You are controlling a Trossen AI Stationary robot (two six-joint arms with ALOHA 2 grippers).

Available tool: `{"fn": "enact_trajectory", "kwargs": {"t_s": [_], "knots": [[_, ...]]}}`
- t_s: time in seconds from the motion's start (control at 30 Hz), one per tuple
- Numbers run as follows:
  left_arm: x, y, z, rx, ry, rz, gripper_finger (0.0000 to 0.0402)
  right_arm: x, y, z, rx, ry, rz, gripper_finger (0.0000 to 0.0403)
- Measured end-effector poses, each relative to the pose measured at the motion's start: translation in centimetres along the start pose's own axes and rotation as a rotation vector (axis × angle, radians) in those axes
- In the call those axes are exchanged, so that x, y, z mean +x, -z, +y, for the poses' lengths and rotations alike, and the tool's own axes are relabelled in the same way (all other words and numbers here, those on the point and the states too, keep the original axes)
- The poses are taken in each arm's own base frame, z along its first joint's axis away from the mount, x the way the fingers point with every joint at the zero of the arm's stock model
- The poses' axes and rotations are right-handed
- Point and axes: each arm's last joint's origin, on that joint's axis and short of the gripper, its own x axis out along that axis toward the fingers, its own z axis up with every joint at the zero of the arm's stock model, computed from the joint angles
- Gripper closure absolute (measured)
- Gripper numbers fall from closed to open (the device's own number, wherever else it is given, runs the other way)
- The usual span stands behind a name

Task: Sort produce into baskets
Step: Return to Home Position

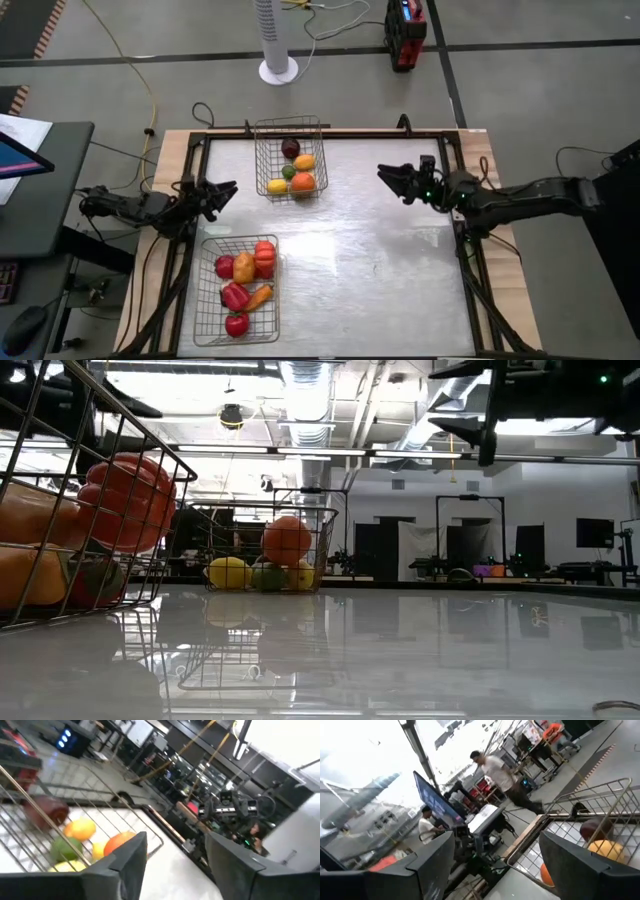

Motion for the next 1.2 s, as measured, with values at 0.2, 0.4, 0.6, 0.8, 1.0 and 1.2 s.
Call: {"fn": "enact_trajectory", "kwargs": {"t_s": [0.2,0.4,0.6,0.8,1.0,1.2], "knots": [[0.2,1.6,0.8,-0.01,0.003,0.05,0.025,-1.1,2.2,-0.8,0.07,-0.02,0.009,0.0086],[0.3,2.6,1.4,0.024,0.008,0.131,0.0281,-2.2,3.9,-1.8,0.101,-0.01,-0.01,0.0095],[0.2,2.9,1.2,0.015,0.069,0.203,0.0317,-2.6,4.3,-3.2,0.123,0.003,-0.022,0.0115],[0.2,2.9,1.3,0.004,0.06,0.197,0.0353,-2.2,2.9,-4.7,0.124,-0.087,0.007,0.013],[0.2,2.7,1.3,-0.047,0.03,0.17,0.0379,-2.1,1.3,-5.5,0.124,-0.21,0.076,0.0161],[0.2,2.7,1.4,-0.047,0.013,0.151,0.0399,-2.7,-0.2,-4.5,0.064,-0.381,0.046,0.022]]}}
